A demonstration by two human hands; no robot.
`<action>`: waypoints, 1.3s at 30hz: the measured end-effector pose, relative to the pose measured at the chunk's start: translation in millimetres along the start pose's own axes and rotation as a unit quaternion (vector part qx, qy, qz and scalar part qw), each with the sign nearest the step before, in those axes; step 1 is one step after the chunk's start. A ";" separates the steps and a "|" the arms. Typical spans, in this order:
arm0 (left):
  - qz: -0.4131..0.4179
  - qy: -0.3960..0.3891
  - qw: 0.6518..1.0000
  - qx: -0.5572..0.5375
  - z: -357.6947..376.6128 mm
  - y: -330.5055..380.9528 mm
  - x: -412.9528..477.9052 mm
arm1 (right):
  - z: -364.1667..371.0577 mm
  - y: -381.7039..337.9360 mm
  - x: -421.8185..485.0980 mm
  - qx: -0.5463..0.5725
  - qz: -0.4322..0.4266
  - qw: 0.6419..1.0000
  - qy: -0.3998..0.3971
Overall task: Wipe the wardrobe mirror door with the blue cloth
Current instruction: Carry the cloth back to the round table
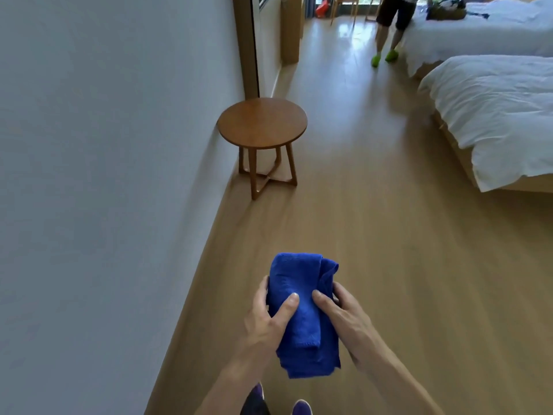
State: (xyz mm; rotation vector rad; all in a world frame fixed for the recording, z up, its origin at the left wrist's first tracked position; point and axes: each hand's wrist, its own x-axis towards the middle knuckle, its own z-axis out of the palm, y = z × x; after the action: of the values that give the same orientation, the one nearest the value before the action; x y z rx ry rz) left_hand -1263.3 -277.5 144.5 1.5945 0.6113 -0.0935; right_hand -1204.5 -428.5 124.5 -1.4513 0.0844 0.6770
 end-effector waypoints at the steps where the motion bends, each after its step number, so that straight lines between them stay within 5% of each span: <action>1: -0.002 -0.002 1.000 0.007 2.2 3.4 13.4 | -3.4 -2.6 11.4 0.002 0.005 1.000 0.006; 22: 0.012 -0.084 0.995 0.044 4.3 121.8 338.2 | -17.3 -143.8 283.9 0.024 -0.009 0.994 0.106; 39: -0.011 -0.006 1.000 0.020 152.1 220.1 525.4 | -175.6 -264.2 478.5 -0.019 0.006 0.998 0.052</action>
State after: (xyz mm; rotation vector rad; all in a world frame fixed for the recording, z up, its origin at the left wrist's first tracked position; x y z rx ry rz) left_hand -675.7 -248.9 105.8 1.6241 0.6217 -0.1330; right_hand -630.9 -405.1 116.8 -1.5231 0.1617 0.6153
